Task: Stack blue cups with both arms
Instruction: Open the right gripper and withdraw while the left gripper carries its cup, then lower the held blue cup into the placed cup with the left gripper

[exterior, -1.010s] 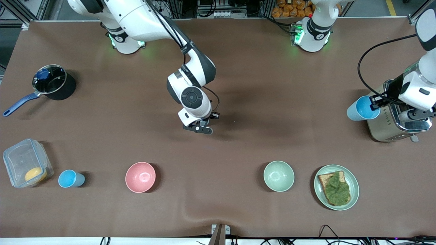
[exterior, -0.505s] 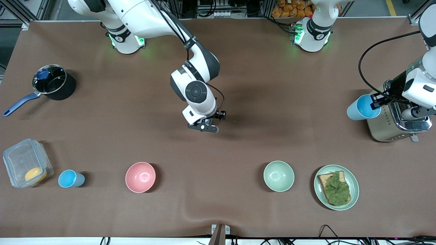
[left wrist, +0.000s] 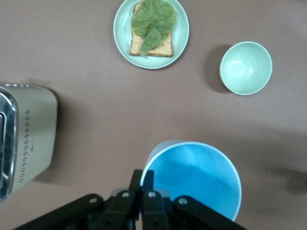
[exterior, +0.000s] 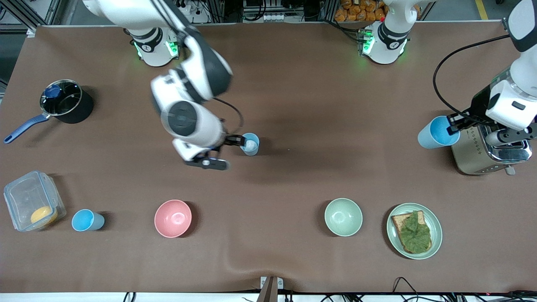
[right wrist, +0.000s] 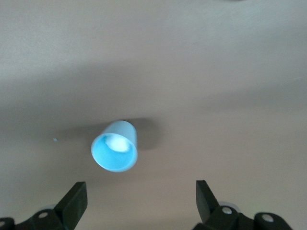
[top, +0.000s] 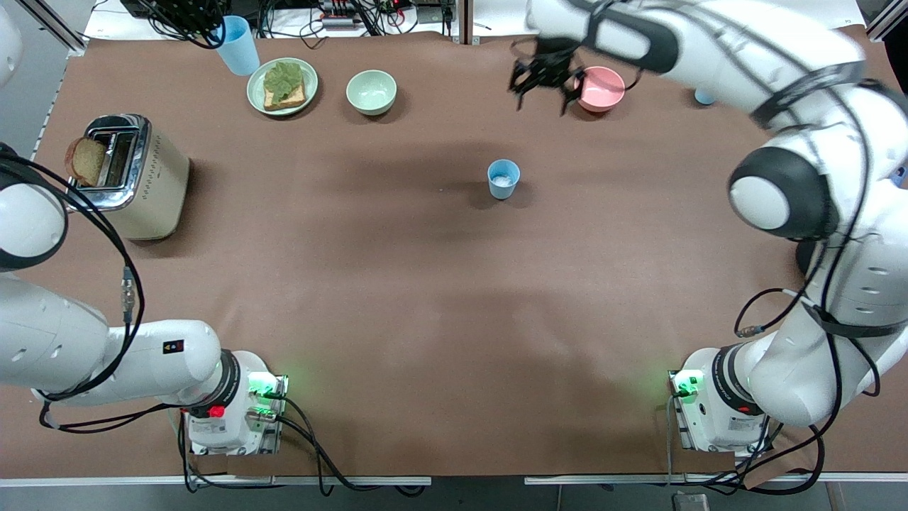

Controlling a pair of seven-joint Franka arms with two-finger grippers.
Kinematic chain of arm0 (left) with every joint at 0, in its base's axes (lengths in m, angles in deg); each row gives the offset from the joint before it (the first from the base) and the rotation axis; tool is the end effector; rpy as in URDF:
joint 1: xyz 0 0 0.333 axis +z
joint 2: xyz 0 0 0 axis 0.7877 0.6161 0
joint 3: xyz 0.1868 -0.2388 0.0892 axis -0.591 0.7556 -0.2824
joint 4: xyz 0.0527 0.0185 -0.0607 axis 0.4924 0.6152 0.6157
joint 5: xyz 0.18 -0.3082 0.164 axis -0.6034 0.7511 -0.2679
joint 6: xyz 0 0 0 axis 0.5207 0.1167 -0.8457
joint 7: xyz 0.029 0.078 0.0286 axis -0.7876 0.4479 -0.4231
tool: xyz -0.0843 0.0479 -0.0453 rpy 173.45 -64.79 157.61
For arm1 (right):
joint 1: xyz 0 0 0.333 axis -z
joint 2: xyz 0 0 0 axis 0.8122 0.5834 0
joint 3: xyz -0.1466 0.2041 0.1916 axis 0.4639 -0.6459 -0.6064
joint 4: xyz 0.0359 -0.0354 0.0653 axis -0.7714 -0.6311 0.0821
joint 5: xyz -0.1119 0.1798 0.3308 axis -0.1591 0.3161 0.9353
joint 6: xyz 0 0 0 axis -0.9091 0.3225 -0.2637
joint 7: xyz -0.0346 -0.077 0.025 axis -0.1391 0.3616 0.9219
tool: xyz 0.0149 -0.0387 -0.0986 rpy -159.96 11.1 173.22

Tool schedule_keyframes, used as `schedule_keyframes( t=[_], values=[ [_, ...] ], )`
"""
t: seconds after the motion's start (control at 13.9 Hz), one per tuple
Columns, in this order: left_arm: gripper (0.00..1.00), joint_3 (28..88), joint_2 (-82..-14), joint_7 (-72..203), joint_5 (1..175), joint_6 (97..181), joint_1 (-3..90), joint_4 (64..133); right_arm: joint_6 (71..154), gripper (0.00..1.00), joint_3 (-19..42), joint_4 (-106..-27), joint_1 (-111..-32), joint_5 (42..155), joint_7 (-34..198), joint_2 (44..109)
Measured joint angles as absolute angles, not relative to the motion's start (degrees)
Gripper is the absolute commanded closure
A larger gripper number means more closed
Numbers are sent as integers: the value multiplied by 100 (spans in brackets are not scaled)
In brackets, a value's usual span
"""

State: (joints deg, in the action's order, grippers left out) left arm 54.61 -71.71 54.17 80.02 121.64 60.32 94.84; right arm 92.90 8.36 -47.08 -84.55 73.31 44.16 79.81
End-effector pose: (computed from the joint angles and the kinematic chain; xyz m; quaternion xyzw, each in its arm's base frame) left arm 0.5715 -0.0631 0.5713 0.9946 0.1021 0.0101 0.0163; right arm 0.5867 0.3374 0.4268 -0.9897 0.0611 0.1255 0.0315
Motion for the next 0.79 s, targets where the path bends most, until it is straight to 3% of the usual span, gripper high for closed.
schedule_keyframes(
  t=[0.36, 0.79],
  values=[
    [100, 6504, -7207, 4494, 8173, 11685, 6003, 9134, 8386, 0, 851, -4717, -7784, 6710, 5363, 7255],
    [100, 7307, -6827, 3158, 8467, 11798, 5768, 9039, 8239, 0, 868, -5165, -6430, 6529, 6130, 6606]
  ],
)
